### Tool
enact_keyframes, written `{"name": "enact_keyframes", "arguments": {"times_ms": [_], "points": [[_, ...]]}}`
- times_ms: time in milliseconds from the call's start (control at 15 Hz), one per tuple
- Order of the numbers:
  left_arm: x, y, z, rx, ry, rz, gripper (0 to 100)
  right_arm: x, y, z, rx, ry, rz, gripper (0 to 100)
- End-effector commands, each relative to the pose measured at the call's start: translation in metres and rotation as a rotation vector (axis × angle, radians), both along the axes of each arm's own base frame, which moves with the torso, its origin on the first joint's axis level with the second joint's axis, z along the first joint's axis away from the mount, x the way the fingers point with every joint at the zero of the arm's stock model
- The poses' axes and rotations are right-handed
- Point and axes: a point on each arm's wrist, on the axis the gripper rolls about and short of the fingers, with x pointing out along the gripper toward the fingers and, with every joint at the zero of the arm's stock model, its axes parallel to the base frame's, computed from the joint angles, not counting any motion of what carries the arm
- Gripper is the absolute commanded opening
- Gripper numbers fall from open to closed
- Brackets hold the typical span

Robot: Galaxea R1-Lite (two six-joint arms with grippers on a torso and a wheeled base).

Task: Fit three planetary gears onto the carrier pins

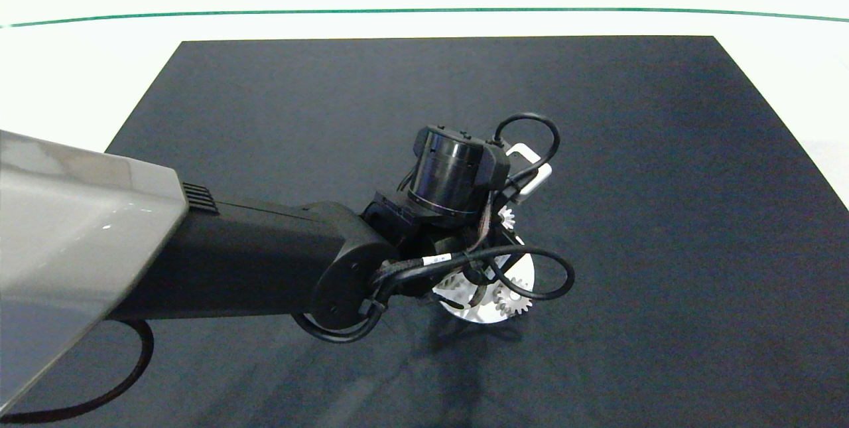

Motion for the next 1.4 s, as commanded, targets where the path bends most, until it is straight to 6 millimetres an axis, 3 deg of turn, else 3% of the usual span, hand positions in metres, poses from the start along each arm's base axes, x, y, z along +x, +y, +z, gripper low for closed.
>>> {"name": "enact_keyframes", "arguments": {"times_ms": [67, 1400], "points": [[-0.0003, -0.0008, 0.0017, -0.004, -0.006, -0.001, 4, 0.0003, 0.0001, -0.0002, -0.003, 0.005, -0.003, 100], [0.0001, -0.0002, 0.0027, -0.005, -0.009, 0.000, 1, 0.0001, 0.0000, 0.0012, -0.004, 0.002, -0.003, 100]]}}
